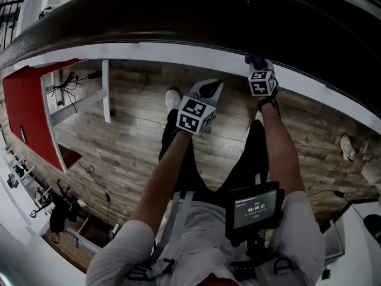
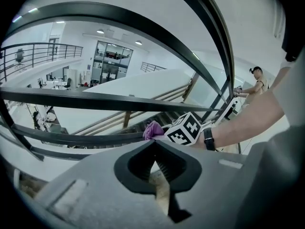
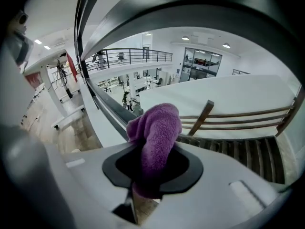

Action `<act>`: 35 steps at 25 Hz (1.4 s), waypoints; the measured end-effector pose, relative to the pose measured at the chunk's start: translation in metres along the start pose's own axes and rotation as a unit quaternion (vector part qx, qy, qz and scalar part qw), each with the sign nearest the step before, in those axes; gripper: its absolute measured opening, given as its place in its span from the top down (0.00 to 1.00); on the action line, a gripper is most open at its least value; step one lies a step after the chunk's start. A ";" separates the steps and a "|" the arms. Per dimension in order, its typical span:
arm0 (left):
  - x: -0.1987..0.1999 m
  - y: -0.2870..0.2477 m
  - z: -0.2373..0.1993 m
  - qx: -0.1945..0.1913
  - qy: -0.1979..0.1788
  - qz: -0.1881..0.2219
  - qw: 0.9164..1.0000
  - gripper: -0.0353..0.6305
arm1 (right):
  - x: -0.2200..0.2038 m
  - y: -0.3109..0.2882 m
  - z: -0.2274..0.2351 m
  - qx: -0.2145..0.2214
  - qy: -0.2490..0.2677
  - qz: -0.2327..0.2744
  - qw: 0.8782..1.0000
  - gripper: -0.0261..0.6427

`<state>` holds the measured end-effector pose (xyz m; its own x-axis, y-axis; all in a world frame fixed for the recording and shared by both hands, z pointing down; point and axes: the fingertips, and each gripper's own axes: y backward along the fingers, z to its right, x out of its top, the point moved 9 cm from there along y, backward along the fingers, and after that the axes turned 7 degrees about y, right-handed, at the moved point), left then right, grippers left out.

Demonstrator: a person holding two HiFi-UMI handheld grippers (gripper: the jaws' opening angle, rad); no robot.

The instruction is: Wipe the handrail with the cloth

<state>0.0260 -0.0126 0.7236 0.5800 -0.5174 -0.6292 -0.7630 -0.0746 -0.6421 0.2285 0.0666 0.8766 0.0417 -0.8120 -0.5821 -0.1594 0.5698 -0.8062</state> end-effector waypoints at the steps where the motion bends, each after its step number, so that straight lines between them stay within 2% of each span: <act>1: -0.001 -0.005 0.010 -0.007 -0.004 -0.004 1.000 0.95 | -0.009 0.006 0.009 -0.004 -0.002 -0.002 1.000 0.82; 9: 0.000 -0.063 0.078 -0.054 -0.030 -0.027 0.998 0.95 | -0.068 0.039 0.080 -0.025 0.003 -0.016 1.000 0.82; 21: -0.007 -0.133 0.154 -0.095 -0.049 -0.054 0.993 0.95 | -0.148 0.082 0.170 -0.069 -0.059 -0.030 0.995 0.82; 26: -0.008 -0.161 0.192 -0.113 -0.062 -0.059 0.990 0.95 | -0.177 0.101 0.201 -0.085 -0.062 -0.025 0.994 0.82; 30: -0.007 -0.184 0.216 -0.122 -0.071 -0.059 0.988 0.95 | -0.199 0.112 0.223 -0.087 -0.044 -0.022 0.995 0.82; 35: -0.009 -0.211 0.244 -0.129 -0.079 -0.053 0.987 0.95 | -0.230 0.130 0.257 -0.111 -0.091 -0.024 0.989 0.82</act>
<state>0.2512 0.2154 0.7575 0.6823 -0.3572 -0.6379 -0.7310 -0.3464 -0.5879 0.4518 0.3599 0.8780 0.2282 -0.7896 -0.5696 -0.3645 0.4732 -0.8020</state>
